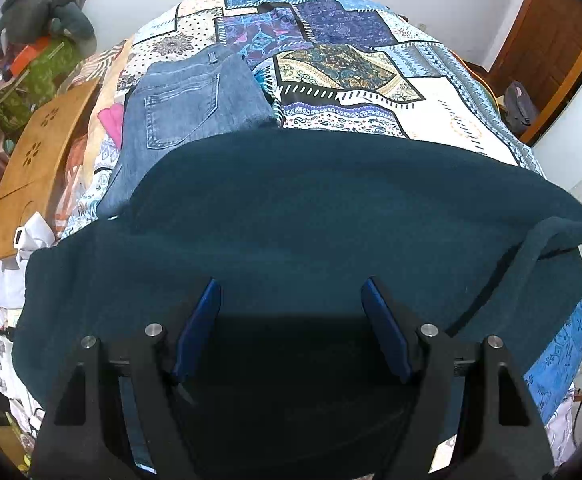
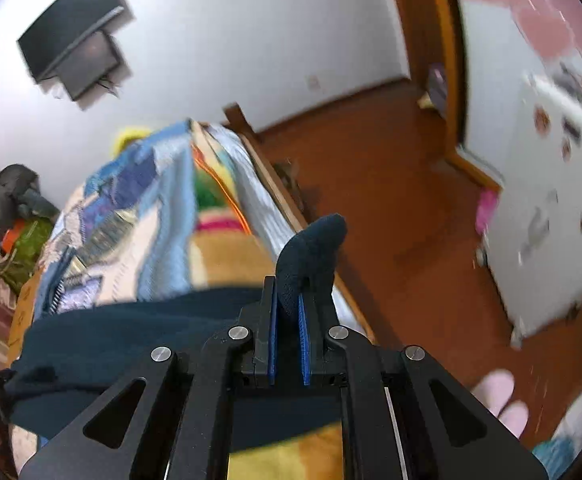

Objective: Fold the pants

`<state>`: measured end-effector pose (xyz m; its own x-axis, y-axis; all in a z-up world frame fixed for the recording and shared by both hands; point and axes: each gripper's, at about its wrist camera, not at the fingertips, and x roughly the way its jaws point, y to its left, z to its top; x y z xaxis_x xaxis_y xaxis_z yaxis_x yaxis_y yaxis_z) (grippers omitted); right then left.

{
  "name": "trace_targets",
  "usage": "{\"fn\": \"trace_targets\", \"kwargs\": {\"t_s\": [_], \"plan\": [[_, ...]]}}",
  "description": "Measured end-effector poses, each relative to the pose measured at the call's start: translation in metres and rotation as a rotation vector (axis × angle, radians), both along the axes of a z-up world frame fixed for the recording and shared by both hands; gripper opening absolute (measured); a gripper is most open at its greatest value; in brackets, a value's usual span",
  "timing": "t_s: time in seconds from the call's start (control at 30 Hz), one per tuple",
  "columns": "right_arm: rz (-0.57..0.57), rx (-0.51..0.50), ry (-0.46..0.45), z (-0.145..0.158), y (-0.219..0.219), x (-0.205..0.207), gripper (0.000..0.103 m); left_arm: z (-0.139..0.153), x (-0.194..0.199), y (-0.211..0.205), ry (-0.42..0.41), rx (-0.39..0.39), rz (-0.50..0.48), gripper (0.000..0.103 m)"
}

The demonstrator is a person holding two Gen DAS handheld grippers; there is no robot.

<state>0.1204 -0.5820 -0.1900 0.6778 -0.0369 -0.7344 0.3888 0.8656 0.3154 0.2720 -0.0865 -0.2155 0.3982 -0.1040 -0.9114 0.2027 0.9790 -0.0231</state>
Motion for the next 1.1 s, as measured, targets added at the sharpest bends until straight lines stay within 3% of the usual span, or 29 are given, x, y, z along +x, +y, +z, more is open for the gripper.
{"fn": "trace_targets", "kwargs": {"t_s": [0.07, 0.27, 0.43, 0.5, 0.67, 0.77, 0.93, 1.1], "plan": [[0.004, 0.002, 0.033, -0.009, 0.002, -0.004, 0.011, 0.001, -0.003, 0.001, -0.01, 0.009, 0.007, 0.083], [-0.004, -0.041, 0.091, -0.005, 0.003, -0.027, 0.026, 0.002, -0.01, 0.0, -0.033, 0.014, -0.001, 0.084], [-0.033, -0.176, 0.068, 0.023, 0.018, -0.041, 0.059, 0.004, -0.012, -0.004, -0.033, 0.003, -0.02, 0.084], [-0.021, -0.228, 0.036, 0.037, 0.029, -0.041, 0.066, 0.004, -0.011, -0.009, -0.027, -0.007, -0.043, 0.084], [0.121, -0.226, -0.023, 0.055, 0.067, -0.022, 0.07, 0.003, -0.016, -0.032, -0.032, -0.005, -0.113, 0.084], [0.24, -0.201, -0.03, 0.055, 0.097, -0.001, 0.071, 0.0, -0.021, -0.048, -0.014, -0.048, -0.154, 0.085], [0.42, -0.126, -0.016, 0.04, 0.148, 0.035, 0.072, -0.002, -0.044, -0.076, -0.07, -0.014, -0.233, 0.092], [0.494, -0.067, 0.013, 0.015, 0.188, 0.058, 0.072, 0.0, -0.058, -0.081, -0.111, 0.007, -0.264, 0.092]]}}
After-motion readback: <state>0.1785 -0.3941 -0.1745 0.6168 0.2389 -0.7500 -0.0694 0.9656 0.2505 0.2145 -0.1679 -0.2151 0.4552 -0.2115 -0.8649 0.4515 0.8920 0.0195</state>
